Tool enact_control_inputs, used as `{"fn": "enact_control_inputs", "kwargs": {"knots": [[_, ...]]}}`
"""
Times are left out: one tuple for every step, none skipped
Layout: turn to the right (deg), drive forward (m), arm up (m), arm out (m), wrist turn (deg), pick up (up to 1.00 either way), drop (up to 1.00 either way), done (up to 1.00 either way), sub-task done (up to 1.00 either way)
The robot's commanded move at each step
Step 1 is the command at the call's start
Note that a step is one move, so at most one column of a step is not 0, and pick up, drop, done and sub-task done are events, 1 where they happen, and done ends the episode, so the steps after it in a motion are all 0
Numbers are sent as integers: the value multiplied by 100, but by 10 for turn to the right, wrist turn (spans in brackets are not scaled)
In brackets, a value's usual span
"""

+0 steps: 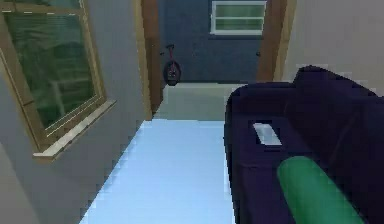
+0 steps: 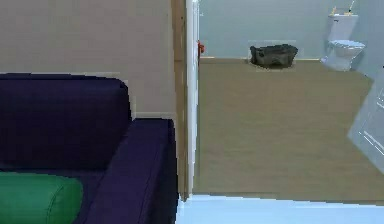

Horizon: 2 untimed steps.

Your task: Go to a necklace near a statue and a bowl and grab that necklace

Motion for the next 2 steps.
{"fn": "enact_control_inputs", "kwargs": {"knots": [[0, 100, 0, 0, 0, 0, 0, 0, 0], [0, 100, 0, 0, 0, 0, 0, 0, 0]]}}
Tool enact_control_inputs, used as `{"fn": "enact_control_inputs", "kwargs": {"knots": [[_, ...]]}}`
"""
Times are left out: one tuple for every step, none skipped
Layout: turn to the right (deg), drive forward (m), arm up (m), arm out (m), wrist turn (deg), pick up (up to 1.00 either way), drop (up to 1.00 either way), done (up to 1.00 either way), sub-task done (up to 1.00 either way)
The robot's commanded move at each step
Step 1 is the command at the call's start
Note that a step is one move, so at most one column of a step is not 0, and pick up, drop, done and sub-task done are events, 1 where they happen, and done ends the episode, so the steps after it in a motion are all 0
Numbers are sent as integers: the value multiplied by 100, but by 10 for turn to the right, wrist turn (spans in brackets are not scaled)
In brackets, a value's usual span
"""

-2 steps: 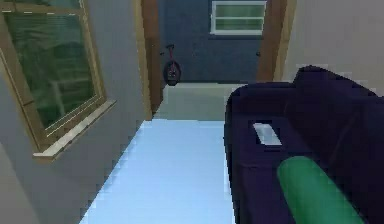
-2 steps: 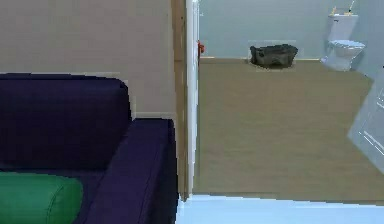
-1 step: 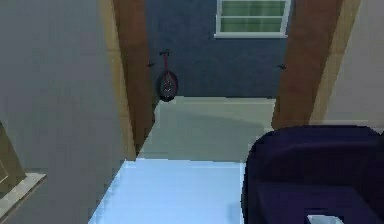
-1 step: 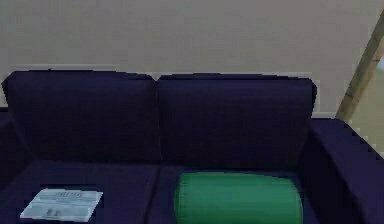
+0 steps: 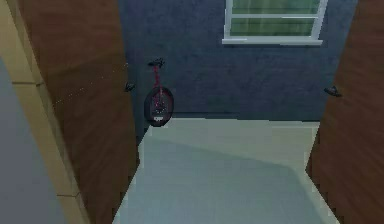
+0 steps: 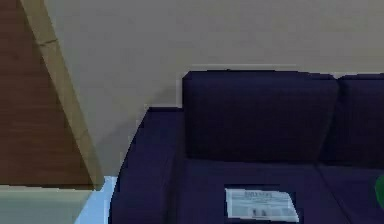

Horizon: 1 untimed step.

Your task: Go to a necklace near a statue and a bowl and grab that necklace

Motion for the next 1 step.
{"fn": "enact_control_inputs", "kwargs": {"knots": [[0, 70, 0, 0, 0, 0, 0, 0, 0]]}}
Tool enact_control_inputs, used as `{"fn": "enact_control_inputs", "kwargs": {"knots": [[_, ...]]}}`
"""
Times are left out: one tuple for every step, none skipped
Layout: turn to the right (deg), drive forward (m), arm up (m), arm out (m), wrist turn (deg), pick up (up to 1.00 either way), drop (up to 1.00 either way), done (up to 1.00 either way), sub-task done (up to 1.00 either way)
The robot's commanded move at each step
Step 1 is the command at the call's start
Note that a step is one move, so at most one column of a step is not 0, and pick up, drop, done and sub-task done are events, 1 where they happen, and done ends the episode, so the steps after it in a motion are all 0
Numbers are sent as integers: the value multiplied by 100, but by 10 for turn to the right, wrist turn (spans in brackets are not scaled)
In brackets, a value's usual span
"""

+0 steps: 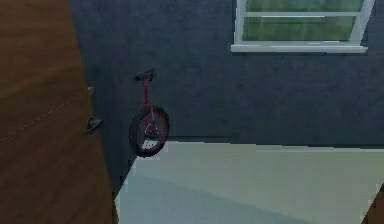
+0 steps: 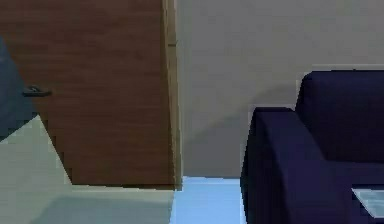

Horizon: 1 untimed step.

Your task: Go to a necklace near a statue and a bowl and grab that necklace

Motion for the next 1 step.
{"fn": "enact_control_inputs", "kwargs": {"knots": [[270, 0, 0, 0, 0, 0, 0, 0, 0]]}}
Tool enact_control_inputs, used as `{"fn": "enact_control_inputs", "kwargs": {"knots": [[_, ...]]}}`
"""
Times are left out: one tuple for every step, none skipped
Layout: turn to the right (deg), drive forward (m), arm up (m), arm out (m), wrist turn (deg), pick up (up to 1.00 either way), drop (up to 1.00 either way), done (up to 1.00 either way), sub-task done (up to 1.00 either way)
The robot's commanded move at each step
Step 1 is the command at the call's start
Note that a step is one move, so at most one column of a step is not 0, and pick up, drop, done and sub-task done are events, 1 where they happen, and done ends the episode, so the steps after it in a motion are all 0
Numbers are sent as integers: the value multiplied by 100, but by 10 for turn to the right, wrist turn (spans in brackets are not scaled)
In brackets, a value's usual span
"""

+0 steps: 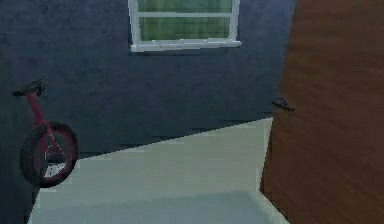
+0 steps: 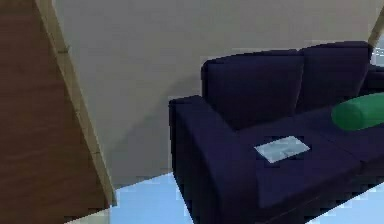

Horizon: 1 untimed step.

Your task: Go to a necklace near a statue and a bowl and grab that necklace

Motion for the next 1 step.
{"fn": "enact_control_inputs", "kwargs": {"knots": [[0, 100, 0, 0, 0, 0, 0, 0, 0]]}}
